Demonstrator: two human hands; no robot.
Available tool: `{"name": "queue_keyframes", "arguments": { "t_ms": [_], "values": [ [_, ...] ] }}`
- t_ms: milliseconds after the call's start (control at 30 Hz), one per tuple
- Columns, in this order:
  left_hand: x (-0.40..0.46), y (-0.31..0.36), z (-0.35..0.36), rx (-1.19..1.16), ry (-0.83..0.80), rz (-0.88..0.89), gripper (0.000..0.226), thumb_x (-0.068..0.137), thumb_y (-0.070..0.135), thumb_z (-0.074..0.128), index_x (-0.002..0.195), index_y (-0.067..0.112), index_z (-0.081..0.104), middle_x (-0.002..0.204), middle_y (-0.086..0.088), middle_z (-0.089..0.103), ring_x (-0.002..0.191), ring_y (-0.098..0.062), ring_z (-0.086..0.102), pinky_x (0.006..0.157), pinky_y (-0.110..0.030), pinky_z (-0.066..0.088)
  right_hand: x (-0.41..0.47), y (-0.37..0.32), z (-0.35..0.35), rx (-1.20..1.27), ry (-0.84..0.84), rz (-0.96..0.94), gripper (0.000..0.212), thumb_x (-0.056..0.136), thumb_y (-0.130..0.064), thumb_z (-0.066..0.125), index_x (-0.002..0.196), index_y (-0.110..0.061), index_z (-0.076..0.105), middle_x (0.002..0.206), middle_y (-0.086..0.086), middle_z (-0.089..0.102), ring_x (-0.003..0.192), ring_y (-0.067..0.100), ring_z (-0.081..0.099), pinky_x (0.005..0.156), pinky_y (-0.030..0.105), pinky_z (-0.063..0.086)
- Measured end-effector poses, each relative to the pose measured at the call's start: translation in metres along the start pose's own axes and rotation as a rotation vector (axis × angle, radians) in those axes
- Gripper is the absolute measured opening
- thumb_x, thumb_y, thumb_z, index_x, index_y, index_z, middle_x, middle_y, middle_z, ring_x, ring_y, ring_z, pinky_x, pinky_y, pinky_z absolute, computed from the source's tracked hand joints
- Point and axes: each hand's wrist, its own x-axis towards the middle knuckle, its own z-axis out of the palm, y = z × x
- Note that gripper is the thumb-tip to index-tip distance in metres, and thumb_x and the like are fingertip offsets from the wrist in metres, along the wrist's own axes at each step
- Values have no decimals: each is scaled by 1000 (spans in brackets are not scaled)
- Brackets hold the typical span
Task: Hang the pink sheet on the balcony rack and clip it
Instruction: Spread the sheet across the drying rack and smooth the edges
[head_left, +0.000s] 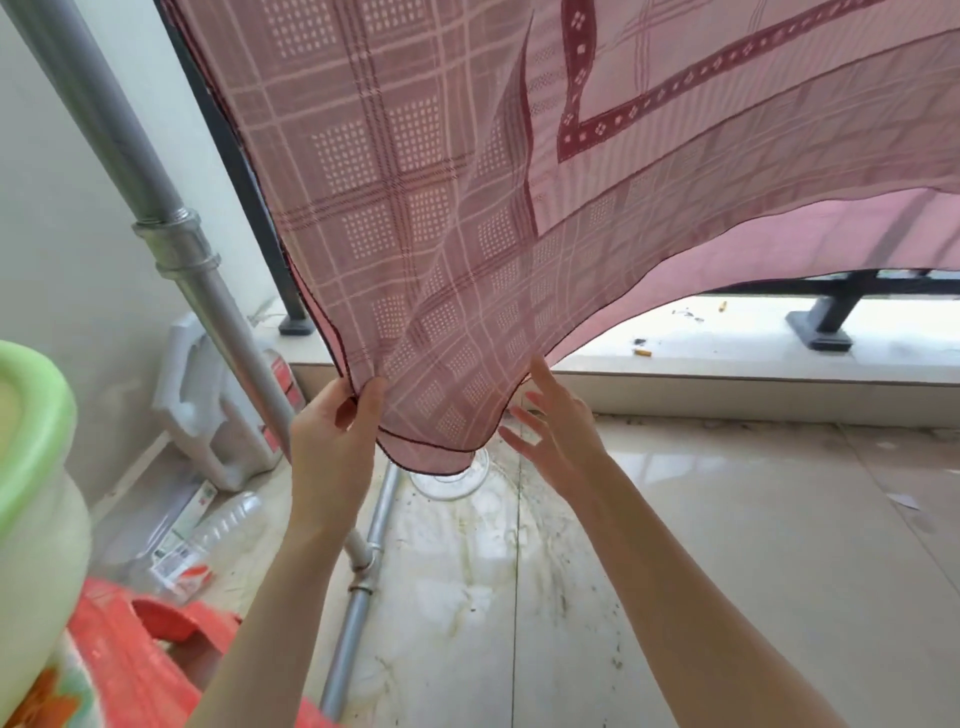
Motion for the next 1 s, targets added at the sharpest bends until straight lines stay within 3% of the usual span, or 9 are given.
{"name": "queue_keyframes", "arguments": {
  "t_ms": [133, 300, 367, 433, 567, 700, 800, 900, 1000],
  "values": [
    [-4, -17, -13, -25, 0, -19, 33, 85, 30, 55, 73, -1, 54, 63, -6, 44, 62, -13, 38, 60, -33, 32, 7, -5, 5, 149, -32, -46, 20, 89, -32, 58, 102, -16, 59, 95, 3, 65, 88, 18, 62, 80, 32, 48],
    [-7, -24, -19, -83, 2, -90, 25, 81, 34, 52, 59, 22, 52, 50, 15, 36, 54, -8, 29, 54, -30, 24, 13, -12, 11, 182, -36, -19, 21, 87, -36, 60, 87, -15, 65, 76, 4, 53, 72, 17, 51, 72, 32, 42],
    [-6, -23, -17, -119, -14, -117, 25, 83, 32, 53, 59, 27, 59, 55, 15, 44, 58, -7, 36, 58, -29, 31, 15, -10, 8, 155, -16, -31, 14, 85, -25, 64, 91, -13, 65, 79, 3, 56, 73, 17, 52, 73, 32, 45],
    [-6, -21, -14, -260, 9, -169, 25, 88, 24, 54, 66, 26, 66, 68, 5, 57, 71, -12, 49, 73, -30, 41, 16, 0, 2, 90, 6, -17, 6, 87, -17, 61, 91, -12, 62, 78, 0, 58, 71, 15, 52, 70, 31, 45],
    [-7, -16, -5, -572, 1, -266, 24, 95, 18, 43, 90, 8, 64, 83, 4, 72, 88, -12, 65, 87, -27, 53, 16, 27, -11, 97, 5, 86, 3, 91, -16, 57, 90, -16, 60, 84, -2, 62, 80, 14, 57, 70, 30, 43],
    [-7, -24, -8, -553, -7, -251, 26, 87, 32, 48, 82, 8, 58, 83, -4, 61, 82, -14, 58, 82, -31, 48, 16, 42, -7, 203, 15, 168, 7, 87, -16, 62, 94, -17, 62, 105, 1, 64, 108, 21, 55, 77, 34, 47],
    [-5, -29, -12, -517, 13, -238, 28, 93, 29, 44, 80, 8, 55, 79, -7, 53, 78, -16, 51, 80, -32, 43, 15, 51, 2, 291, 5, 217, 17, 86, -16, 64, 103, -15, 62, 125, 4, 60, 118, 27, 51, 86, 40, 47],
    [-2, -35, -18, -454, 82, -217, 30, 98, 27, 39, 77, 13, 55, 73, -1, 54, 72, -12, 51, 72, -26, 44, 15, 57, 11, 360, -69, 260, 19, 89, -16, 59, 107, -15, 60, 123, 6, 60, 112, 28, 57, 90, 46, 46],
    [7, -43, -27, -373, 195, -196, 35, 95, 36, 44, 67, 16, 51, 58, 7, 54, 61, -10, 48, 62, -24, 41, 16, 62, 16, 389, -105, 240, 12, 91, -12, 54, 103, -13, 60, 103, 2, 65, 99, 18, 61, 87, 44, 46]
  ]
}}
